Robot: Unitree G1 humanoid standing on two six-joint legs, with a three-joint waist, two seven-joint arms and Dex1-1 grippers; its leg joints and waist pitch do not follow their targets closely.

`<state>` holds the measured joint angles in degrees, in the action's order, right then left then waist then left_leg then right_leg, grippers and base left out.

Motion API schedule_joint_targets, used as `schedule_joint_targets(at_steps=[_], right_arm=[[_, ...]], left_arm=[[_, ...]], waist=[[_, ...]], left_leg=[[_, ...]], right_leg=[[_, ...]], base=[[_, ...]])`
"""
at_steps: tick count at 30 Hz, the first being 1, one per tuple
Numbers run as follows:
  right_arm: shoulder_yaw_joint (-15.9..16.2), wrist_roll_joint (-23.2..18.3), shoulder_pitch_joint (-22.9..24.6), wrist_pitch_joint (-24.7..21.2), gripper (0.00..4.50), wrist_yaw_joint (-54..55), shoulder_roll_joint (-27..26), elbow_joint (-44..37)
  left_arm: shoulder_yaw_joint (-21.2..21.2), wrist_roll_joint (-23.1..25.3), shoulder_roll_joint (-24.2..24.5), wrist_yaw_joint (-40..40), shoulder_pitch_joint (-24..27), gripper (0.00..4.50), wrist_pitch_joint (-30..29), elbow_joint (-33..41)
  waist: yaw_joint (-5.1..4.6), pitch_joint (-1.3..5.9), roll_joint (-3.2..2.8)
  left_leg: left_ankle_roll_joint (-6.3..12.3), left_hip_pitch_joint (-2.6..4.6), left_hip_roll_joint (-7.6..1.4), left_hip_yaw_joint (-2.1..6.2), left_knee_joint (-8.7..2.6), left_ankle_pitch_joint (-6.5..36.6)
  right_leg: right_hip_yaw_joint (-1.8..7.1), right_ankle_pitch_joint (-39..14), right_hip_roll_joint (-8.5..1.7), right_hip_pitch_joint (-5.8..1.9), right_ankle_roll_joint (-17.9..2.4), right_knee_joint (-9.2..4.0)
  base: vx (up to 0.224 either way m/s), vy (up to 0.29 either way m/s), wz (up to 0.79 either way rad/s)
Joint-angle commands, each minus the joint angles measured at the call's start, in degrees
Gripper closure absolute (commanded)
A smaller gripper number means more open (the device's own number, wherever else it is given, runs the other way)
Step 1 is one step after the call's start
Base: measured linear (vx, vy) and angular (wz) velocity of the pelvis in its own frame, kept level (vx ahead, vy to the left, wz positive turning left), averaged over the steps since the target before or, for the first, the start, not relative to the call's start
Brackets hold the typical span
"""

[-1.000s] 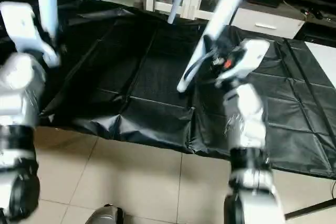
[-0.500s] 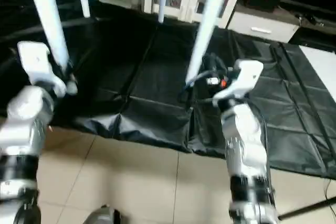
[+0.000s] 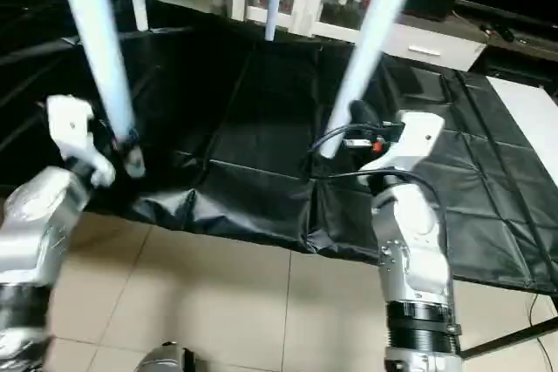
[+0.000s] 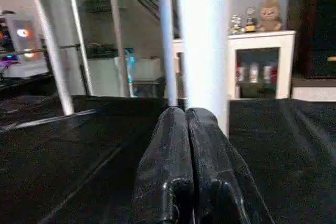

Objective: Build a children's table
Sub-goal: Flip table

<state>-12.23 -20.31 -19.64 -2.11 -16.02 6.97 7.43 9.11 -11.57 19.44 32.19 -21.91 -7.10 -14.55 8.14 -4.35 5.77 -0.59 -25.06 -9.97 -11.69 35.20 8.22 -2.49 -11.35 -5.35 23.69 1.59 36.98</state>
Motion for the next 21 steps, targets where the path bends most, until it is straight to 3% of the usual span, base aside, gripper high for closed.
schedule_joint_targets(at_steps=[1,5,6,8,10,12,17,19,21], right_arm=[[-1.57,0.78,-0.34,0.98,4.5,0.94,1.16,1.31],[-2.45,1.77,-1.06,1.85,4.5,2.77,1.94,3.37],[-2.45,1.99,-1.17,1.94,4.5,2.82,2.11,3.75],[-2.49,2.01,-1.35,2.0,4.5,2.69,2.24,4.2],[-3.0,1.01,-2.28,1.68,4.5,1.95,2.45,5.69],[-3.33,-0.64,-3.66,1.04,4.2,0.17,2.91,7.94],[-4.18,-3.63,-6.46,0.21,3.88,-3.52,3.24,12.09],[-4.52,-3.19,-8.18,1.43,3.66,-3.78,3.76,14.97],[-5.26,-2.03,-14.54,3.96,3.55,-5.6,5.77,25.17]], left_arm=[[0.45,-1.68,1.19,2.48,-1.25,2.98,1.34,-0.16],[1.42,1.42,4.51,1.0,-1.36,2.98,3.56,-3.82],[1.46,2.92,5.28,-0.85,-1.48,2.98,4.27,-5.06],[1.62,4.87,6.15,-3.74,-1.83,2.98,5.28,-6.85],[2.65,6.84,7.01,-8.04,-2.89,2.98,6.31,-9.17],[3.81,6.45,7.33,-10.13,-3.9,2.98,6.9,-10.46],[4.33,7.02,8.04,-12.08,-4.84,2.98,7.28,-11.84],[4.37,7.5,8.42,-12.77,-5.15,2.98,7.53,-12.58],[4.97,8.42,10.1,-14.99,-5.9,2.98,8.27,-15.32]], waist=[[-0.58,4.8,-0.44],[-0.71,4.8,-0.48],[-0.8,4.79,-0.3],[-0.94,4.82,-0.36],[-1.17,4.81,-0.04],[-1.87,4.84,0.11],[-2.65,4.7,0.37],[-3.01,4.72,0.34],[-3.14,4.82,0.67]], left_leg=[[-6.32,3.63,-3.15,1.79,-5.52,20.3],[-7.06,4.05,-3.12,1.77,-5.55,21.46],[-7.02,3.89,-3.1,1.84,-5.58,21.54],[-7.62,3.97,-3.18,1.97,-5.74,23.17],[-8.38,4.12,-3.17,2.11,-5.81,26.05],[-8.84,3.97,-3.12,2.5,-5.83,29.11],[-9.15,3.77,-3.14,2.97,-5.9,31.81],[-9.36,3.95,-3.08,3.01,-5.87,32.62],[-9.52,3.94,-2.99,3.03,-5.81,32.84]], right_leg=[[1.72,-10.41,-3.21,-0.86,-5.99,-4.44],[1.75,-11.84,-3.21,-0.5,-5.63,-4.54],[1.73,-11.23,-3.12,-0.58,-5.56,-4.56],[1.66,-11.86,-3.17,-0.51,-5.46,-4.55],[1.61,-13.98,-3.26,-0.33,-5.42,-4.71],[1.55,-17.21,-3.54,-0.41,-5.48,-4.9],[1.39,-19.94,-3.7,-0.35,-5.84,-5.38],[1.34,-20.41,-3.61,-0.16,-6.38,-5.48],[1.21,-21.01,-3.61,-0.32,-6.57,-5.55]], base=[[0.0,0.0,0.0],[0.0,0.0,0.0],[0.0,0.0,0.0],[0.0,0.0,0.0],[0.0,0.0,0.0],[0.0,0.0,0.0],[0.0,0.0,0.0],[0.0,0.0,0.0],[0.0,0.0,0.0]])
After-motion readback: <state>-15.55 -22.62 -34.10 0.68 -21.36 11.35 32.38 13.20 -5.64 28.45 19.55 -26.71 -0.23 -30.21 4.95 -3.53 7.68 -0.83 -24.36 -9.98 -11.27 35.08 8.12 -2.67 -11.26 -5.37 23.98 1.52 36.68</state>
